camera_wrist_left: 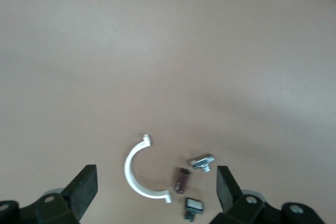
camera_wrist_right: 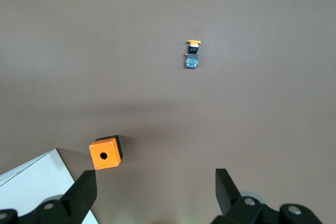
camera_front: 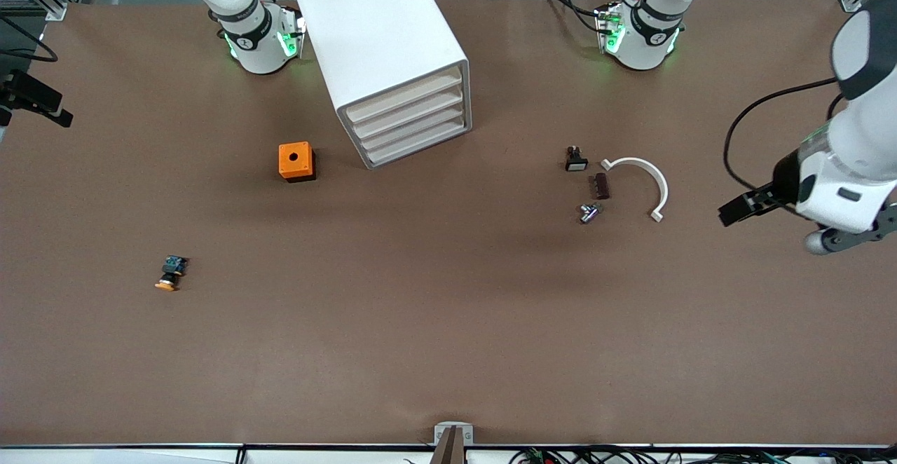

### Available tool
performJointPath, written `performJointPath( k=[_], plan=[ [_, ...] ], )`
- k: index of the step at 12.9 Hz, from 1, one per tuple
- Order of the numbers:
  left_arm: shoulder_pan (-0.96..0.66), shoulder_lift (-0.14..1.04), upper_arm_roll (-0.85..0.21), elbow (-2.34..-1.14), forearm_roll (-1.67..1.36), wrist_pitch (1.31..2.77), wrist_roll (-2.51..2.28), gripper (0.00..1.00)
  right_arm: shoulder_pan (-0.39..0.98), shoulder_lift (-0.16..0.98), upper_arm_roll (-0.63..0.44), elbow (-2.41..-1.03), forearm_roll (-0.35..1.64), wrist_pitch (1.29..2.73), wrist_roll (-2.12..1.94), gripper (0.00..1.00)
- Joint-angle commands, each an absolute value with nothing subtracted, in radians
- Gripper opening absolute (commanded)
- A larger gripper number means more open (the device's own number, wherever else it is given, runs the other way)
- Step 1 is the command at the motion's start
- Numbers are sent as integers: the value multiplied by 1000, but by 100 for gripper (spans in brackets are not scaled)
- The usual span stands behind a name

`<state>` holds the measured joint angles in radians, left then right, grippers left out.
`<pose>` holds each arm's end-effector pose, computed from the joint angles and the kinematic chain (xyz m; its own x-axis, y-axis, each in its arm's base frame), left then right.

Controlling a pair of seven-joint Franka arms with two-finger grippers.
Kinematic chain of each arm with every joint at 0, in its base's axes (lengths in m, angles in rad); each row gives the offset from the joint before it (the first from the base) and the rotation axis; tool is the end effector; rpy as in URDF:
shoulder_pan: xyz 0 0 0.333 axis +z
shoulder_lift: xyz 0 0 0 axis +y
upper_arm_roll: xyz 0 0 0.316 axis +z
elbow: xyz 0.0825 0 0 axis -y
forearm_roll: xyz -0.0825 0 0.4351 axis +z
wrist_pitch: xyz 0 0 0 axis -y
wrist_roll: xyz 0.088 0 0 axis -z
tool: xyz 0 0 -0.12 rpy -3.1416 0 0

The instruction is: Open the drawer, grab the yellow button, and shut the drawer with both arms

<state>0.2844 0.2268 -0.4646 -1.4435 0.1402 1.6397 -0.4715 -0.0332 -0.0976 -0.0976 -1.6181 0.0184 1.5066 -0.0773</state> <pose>0.6688 -0.0759 0.5527 0.9579 0.2868 0.0115 0.2870 -0.9572 -0.0378 0.5633 -0.0744 0.6384 0.9986 -0.0517 -0.0121 -0.0521 -0.9982 -0.0289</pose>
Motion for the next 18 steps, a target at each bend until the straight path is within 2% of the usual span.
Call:
performJointPath(
  k=[1,4,5,7,10,18],
  plan=[
    [321,166,-479,-1465,141,1592,-356,100,-41,-118,-83,-1637,17,1505,-74,100],
    [316,115,-471,-1468,129,1566,-264,100,-41,-117,-83,-1631,12,1503,-83,100],
    [298,69,-436,-1500,98,1563,-232,100,-41,-117,-83,-1631,2,1503,-87,100],
    [175,-39,-286,-1615,22,1566,-216,100,-41,-117,-83,-1631,-2,1503,-89,100],
    [94,-136,-195,-1690,-5,1527,-150,100,-40,-118,-83,-1631,-9,1506,-90,100],
    [66,-140,-167,-1663,6,1505,-126,100,-52,-117,-81,-1625,-9,1525,-114,100]
  ],
)
